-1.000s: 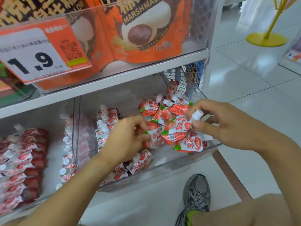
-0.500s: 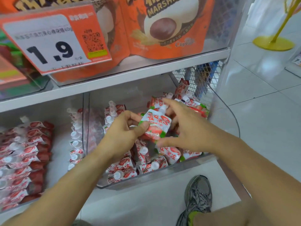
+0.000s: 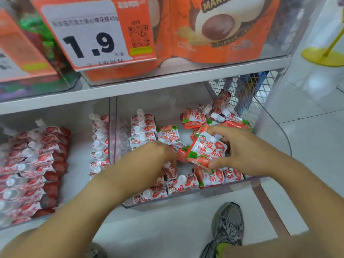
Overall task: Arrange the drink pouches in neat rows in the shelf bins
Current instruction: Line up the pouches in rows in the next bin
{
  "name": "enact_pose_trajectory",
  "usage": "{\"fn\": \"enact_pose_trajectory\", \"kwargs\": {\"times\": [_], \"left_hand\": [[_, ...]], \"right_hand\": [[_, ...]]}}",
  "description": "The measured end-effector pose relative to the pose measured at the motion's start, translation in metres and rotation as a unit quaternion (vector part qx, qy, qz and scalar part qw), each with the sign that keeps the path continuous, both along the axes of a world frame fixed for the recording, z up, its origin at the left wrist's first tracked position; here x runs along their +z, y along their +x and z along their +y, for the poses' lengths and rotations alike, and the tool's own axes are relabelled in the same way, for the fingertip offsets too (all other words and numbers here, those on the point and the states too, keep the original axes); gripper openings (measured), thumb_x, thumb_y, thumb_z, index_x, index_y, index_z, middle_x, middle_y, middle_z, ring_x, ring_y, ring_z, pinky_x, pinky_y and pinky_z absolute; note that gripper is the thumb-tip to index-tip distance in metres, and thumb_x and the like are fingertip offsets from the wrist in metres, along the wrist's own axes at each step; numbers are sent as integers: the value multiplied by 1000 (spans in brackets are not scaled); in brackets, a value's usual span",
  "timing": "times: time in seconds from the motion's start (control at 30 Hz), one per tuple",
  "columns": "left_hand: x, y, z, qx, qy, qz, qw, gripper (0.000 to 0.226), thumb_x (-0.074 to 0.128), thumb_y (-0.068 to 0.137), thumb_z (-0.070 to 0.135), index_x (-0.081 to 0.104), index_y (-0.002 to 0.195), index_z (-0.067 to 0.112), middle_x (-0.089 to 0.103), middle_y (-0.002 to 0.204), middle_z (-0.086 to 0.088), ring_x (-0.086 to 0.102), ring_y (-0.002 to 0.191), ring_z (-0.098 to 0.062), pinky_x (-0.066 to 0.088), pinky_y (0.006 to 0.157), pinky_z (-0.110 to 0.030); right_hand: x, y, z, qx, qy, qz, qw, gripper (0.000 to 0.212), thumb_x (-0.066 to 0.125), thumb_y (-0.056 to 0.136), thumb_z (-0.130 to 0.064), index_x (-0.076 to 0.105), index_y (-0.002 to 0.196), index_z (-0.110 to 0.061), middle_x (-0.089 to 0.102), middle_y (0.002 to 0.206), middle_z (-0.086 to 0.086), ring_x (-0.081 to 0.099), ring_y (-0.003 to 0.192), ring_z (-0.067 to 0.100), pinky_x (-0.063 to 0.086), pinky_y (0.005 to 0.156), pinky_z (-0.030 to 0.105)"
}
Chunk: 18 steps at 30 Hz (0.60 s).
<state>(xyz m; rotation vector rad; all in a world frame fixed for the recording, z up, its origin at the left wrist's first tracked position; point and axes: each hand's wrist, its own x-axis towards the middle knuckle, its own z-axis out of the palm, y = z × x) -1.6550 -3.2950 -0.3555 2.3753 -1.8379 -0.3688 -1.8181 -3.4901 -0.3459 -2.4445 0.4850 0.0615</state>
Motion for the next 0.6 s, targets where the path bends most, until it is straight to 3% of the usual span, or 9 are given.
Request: {"fn": "enact_pose_trajectory", "kwargs": {"times": [0.07,0.1,0.2,0.27,0.43,0.53,0.6], "left_hand": [[-2,1,-5,21,-23,-17,999,33,75,75,7,70,97,30,68,93,9,63,86,-12,54,75,-33],[-1,2,-7,30,-37,-22,999,27,75,75,10,70,94,29,69,88,8,63,81,-13,54,71,-35],[6,-1,-13,47,-108,-16,993,11,71,83,32,67,87,23,67,78,6,62,73,-15,51,65,-35],[9,-8,-16,49,-133,20,990,26,68,82,46,57,74,24,58,63,9,55,60,-7,44,56,-27],[2,-17,-17,26,-9,102,994,21,65,87,43,47,82,33,52,67,14,54,64,-7,42,58,-24],[7,-14,-12,6,32,125,992,17,64,87,44,49,84,37,52,64,17,52,60,1,35,55,-18],[11,-12,-10,-7,50,124,991,13,60,89,46,53,89,36,56,71,15,53,65,-1,36,56,-17]], "right_hand": [[0,-3,-1,-6,18,-5,1000,56,84,75,-37,47,116,-45,61,106,-22,60,85,-9,50,72,15],[-1,-4,-2,-9,32,-10,999,52,83,77,-35,49,115,-44,65,101,-20,64,76,-8,52,67,17],[-2,-8,-7,-28,60,-42,997,46,81,80,-31,52,115,-42,72,100,-13,73,72,11,60,70,44],[-1,-10,-7,-38,64,-53,996,49,82,80,-31,51,116,-42,72,102,-13,73,76,8,61,70,43],[-3,-7,-3,-74,43,-58,995,71,88,71,-34,39,122,-45,72,104,-14,68,75,-4,58,71,31],[-4,-4,-1,-66,49,-71,994,63,89,70,-29,47,116,-33,75,97,-14,71,79,3,59,75,43],[-3,-3,2,-52,40,-86,994,53,89,70,-24,51,106,-30,75,92,-13,71,73,5,58,70,41]]}}
